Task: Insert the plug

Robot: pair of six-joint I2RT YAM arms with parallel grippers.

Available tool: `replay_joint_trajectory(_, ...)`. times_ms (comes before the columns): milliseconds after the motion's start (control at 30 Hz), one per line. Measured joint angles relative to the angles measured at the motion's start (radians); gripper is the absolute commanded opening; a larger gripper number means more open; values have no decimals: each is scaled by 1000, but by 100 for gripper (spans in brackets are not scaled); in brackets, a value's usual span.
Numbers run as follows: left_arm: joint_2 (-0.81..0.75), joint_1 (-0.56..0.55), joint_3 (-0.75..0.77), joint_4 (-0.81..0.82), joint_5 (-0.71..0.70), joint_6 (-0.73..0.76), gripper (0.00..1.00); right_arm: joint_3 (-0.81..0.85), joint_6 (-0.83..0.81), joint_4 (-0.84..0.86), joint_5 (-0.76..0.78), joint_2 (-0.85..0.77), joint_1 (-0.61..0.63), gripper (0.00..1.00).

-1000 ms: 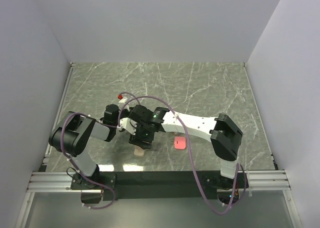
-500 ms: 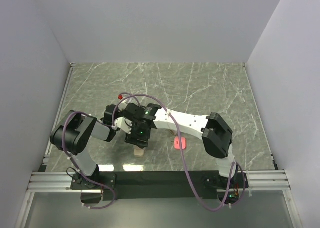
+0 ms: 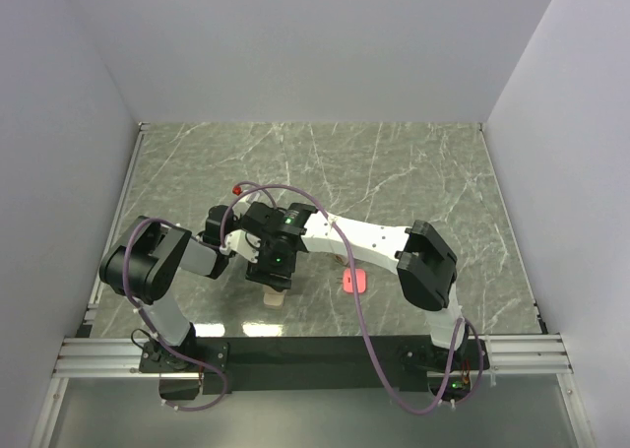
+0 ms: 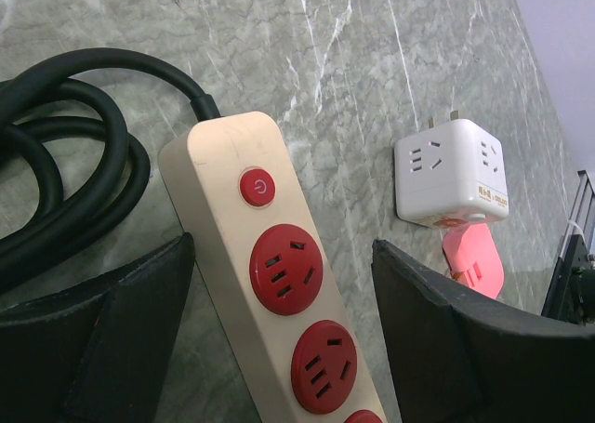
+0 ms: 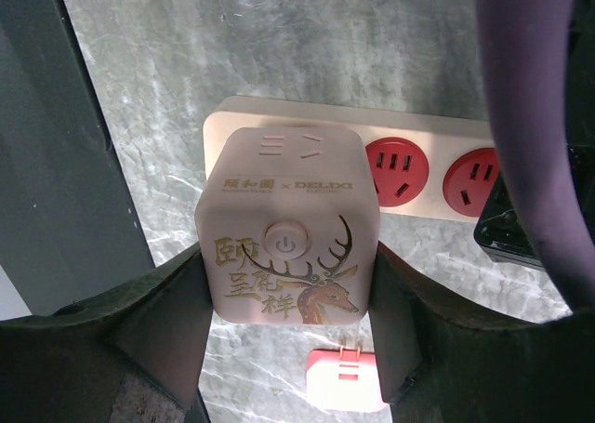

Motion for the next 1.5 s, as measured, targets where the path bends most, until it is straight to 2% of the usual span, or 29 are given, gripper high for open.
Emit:
replay_joint_trajectory(567, 0, 0, 0, 1, 0, -1, 82, -20, 47, 113, -19, 4, 7, 0)
replay_joint_trajectory(1167, 2, 0, 0, 3, 0, 0, 82, -374, 177, 499, 10, -195, 7, 0)
replay_joint_trajectory(1500, 2, -2, 0, 1, 1, 0, 82, -462, 212, 618, 47, -236, 24, 0)
